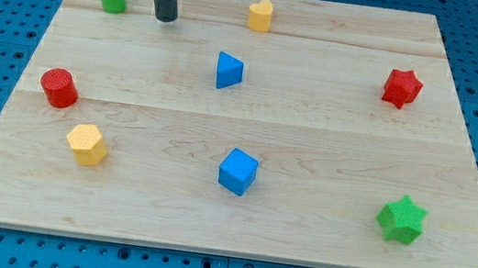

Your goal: Move your arm towards the blue cube

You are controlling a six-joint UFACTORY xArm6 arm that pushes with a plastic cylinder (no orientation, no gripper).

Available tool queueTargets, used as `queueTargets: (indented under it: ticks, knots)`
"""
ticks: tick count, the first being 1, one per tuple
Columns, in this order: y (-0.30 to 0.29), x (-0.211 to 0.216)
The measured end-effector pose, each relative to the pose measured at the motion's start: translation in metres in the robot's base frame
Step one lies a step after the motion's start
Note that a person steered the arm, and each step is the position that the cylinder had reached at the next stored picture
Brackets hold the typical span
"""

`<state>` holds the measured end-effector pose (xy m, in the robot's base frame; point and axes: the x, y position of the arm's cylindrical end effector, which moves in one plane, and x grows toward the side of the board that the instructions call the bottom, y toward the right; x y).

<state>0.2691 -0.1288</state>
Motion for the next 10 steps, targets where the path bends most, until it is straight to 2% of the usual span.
queueTargets:
  ticks: [1,5,8,10]
  knots:
    - [0.004,0.0]
    - [0.14,0.022]
    - [0.14,0.145]
    - [0.161,0.235]
